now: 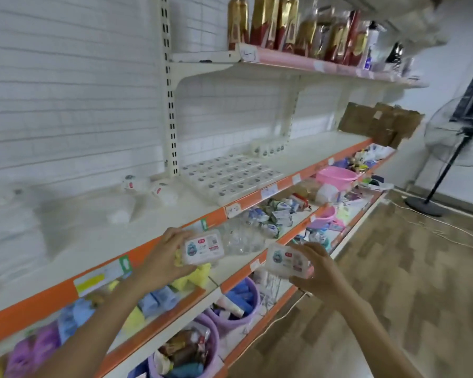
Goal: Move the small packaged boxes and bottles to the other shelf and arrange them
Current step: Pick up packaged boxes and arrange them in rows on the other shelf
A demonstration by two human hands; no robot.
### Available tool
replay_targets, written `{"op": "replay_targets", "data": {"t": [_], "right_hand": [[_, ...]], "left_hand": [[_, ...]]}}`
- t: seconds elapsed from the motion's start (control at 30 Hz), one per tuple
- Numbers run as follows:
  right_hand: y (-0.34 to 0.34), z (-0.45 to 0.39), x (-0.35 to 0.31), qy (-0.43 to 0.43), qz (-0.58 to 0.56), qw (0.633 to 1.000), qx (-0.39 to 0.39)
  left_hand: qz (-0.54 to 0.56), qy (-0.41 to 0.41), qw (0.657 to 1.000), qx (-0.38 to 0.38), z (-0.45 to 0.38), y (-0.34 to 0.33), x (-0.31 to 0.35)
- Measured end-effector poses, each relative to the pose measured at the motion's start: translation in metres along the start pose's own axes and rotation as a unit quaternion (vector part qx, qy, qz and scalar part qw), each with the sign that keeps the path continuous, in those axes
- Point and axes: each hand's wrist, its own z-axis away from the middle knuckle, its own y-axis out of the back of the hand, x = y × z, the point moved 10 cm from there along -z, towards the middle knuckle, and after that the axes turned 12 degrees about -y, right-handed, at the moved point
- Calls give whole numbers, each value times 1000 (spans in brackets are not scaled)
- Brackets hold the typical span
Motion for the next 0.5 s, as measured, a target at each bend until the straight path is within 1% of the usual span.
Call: {"op": "replay_targets", "data": {"t": [0.13, 0.23, 0.37, 0.5], "right_hand": [[33, -24, 60, -4, -17, 1000, -8], [53, -47, 91, 9, -20, 1000, -7], [70, -78, 99, 51, -11, 999, 1], [70, -115, 95, 68, -25, 997, -18]], "left_hand": [[-33, 9, 999, -4, -43, -52, 24], [-32, 24, 999, 13, -69, -80, 36], [-52, 42, 998, 21, -99, -97, 41], [-51, 65, 996, 34, -126, -91, 36]]}}
